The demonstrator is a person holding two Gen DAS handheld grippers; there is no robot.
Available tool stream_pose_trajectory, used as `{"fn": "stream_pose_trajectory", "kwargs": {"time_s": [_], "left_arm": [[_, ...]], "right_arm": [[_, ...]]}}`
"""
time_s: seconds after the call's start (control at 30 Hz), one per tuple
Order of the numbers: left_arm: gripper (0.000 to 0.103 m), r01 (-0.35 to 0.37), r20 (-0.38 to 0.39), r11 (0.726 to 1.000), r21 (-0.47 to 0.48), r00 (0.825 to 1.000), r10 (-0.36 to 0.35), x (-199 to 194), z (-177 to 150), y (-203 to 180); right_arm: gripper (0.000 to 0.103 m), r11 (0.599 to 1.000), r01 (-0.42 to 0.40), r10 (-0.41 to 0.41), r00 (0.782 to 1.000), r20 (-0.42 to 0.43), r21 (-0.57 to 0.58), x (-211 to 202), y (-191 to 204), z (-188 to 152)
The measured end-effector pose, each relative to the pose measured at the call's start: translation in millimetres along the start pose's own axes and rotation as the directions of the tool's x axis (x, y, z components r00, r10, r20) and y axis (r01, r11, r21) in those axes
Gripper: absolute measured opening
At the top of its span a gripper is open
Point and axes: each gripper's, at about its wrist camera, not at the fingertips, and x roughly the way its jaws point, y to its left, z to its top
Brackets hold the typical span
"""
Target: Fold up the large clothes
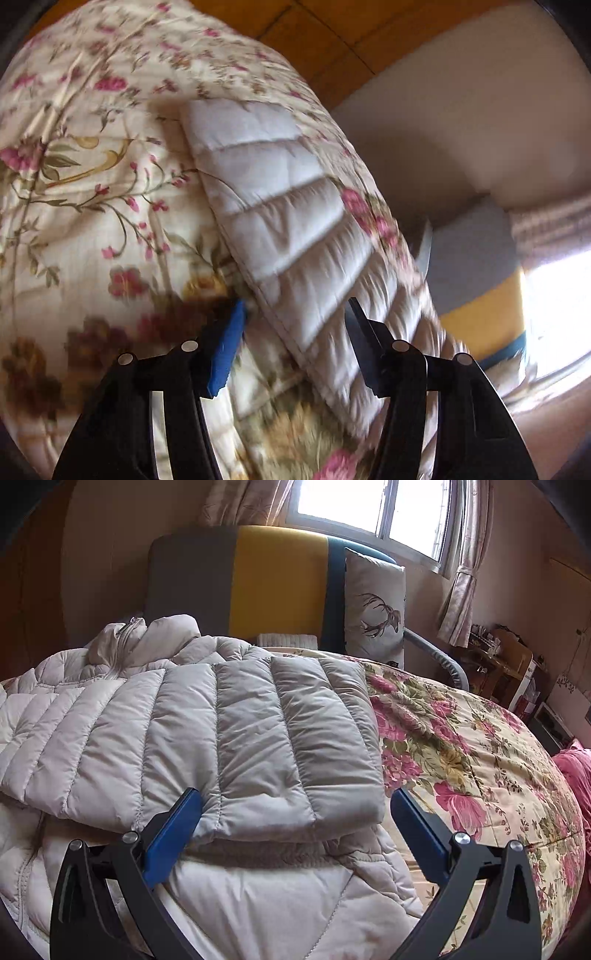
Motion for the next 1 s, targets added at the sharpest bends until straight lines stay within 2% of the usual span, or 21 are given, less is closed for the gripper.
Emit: {"fn": "stream_pose_trajectory", "kwargs": {"time_s": [0.1, 0.27, 0.33, 0.4, 0.47, 0.57, 0.8, 0.9, 1.0], "left_arm": [[0.055, 0.019, 0.018, 1.000, -0.020, 1.000, -0.019, 9, 11, 6], [0.053, 0.033, 0.035, 0.999, 0.014, 0.999, -0.034, 26, 25, 4], [0.037, 0.003, 0.038, 1.000, 0.023, 0.999, -0.004, 29, 26, 2], [0.014, -0.017, 0.035, 1.000, 0.001, 0.999, 0.017, 34, 30, 5], [0.007, -0.010, 0.049, 1.000, -0.009, 0.999, 0.010, 31, 33, 8], [0.005, -0.045, 0.116, 0.998, 0.046, 0.992, 0.040, 14, 34, -1], [0.004, -0.009, 0.261, 0.999, 0.047, 0.965, -0.004, -44, 38, -31], [0.004, -0.014, 0.317, 0.990, 0.141, 0.948, -0.032, -69, 26, -64], [0.004, -0.005, 0.335, 0.957, 0.289, 0.937, -0.096, -89, 3, -104]], "right_arm": [[0.101, 1.000, 0.003, -0.003, 1.000, -0.003, -0.003, 2, -1, -1], [0.101, 1.000, 0.005, -0.005, 1.000, -0.006, -0.001, 4, -1, -2], [0.101, 1.000, 0.010, -0.010, 1.000, -0.008, -0.006, 6, 0, -2], [0.101, 1.000, 0.011, -0.011, 1.000, -0.011, -0.008, 7, 0, -2], [0.101, 1.000, 0.010, -0.010, 1.000, -0.013, -0.007, 7, 0, -2], [0.101, 1.000, 0.008, -0.008, 1.000, -0.017, -0.004, 8, -1, -2], [0.101, 1.000, 0.007, -0.007, 1.000, -0.018, 0.002, 8, -2, -2], [0.101, 1.000, 0.006, -0.006, 1.000, -0.019, 0.005, 9, -2, -2], [0.101, 1.000, -0.001, 0.002, 1.000, -0.023, 0.014, 10, -4, -2]]}}
